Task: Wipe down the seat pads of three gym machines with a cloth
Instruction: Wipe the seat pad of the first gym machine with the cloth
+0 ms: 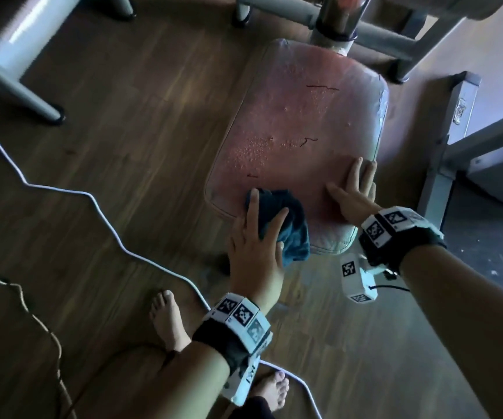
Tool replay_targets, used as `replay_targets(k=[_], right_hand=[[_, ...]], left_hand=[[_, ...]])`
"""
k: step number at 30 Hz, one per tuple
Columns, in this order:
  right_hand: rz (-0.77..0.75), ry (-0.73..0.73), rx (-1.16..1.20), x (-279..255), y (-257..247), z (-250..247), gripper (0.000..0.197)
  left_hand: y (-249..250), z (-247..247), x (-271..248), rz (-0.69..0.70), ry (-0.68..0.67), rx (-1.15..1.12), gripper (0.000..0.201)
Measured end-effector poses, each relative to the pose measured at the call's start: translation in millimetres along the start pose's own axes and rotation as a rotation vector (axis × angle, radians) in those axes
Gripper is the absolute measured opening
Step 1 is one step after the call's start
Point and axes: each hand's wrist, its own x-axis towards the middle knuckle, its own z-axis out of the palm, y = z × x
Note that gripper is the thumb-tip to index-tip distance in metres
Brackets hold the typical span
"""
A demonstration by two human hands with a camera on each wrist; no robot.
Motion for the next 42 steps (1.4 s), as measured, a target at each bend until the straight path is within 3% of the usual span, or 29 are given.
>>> replay_targets(k=[5, 8, 12, 16, 17, 20, 24, 26, 30, 32, 35, 37, 42], right_hand=[[0.046, -0.014, -0.096, -10, -14, -2, 0.081], [-0.026, -0.086, -0.215, -10, -13, -4, 0.068], [0.063, -0.038, -0.145, 5, -2, 3, 0.089], [0.195, -0.276, -0.068, 7, -9, -5, 0.132], [0.189, -0.295, -0.083, 5, -11, -6, 0.125], [0.051, -0.159, -0.181, -1, -12, -5, 0.065], [0.066, -0.182, -0.144, 2, -8, -4, 0.064], [0.067, -0.170, -0.160, 9, -2, -1, 0.078], [0.090, -0.255, -0.167, 11, 0, 1, 0.062], [0.142, -0.285, -0.113, 10, -3, -2, 0.062], [0.160, -0.231, -0.049, 7, -7, -2, 0.072], [0.132, -0.155, -0.022, 6, -8, -1, 0.079], [0.133, -0.117, -0.020, 4, -11, -1, 0.086]], left_hand=[[36, 15, 0, -0.291, 0.089, -0.329, 0.059], [53, 17, 15, -0.521, 0.118, -0.497, 0.081], [47, 20, 33, -0.734, 0.145, -0.587, 0.104], [34, 27, 34, -0.715, 0.195, -0.612, 0.106], [32, 29, 31, -0.713, 0.225, -0.612, 0.102], [26, 35, 27, -0.781, 0.337, -0.647, 0.092], [20, 39, 27, -0.840, 0.469, -0.771, 0.100], [18, 37, 28, -0.896, 0.526, -0.880, 0.097], [14, 37, 30, -0.901, 0.725, -1.058, 0.076], [25, 40, 32, -0.921, 0.685, -1.080, 0.073], [46, 53, 27, -0.856, 0.504, -1.046, 0.099], [55, 57, 23, -0.829, 0.403, -0.969, 0.106], [28, 46, 44, -1.016, 0.415, -0.890, 0.098]])
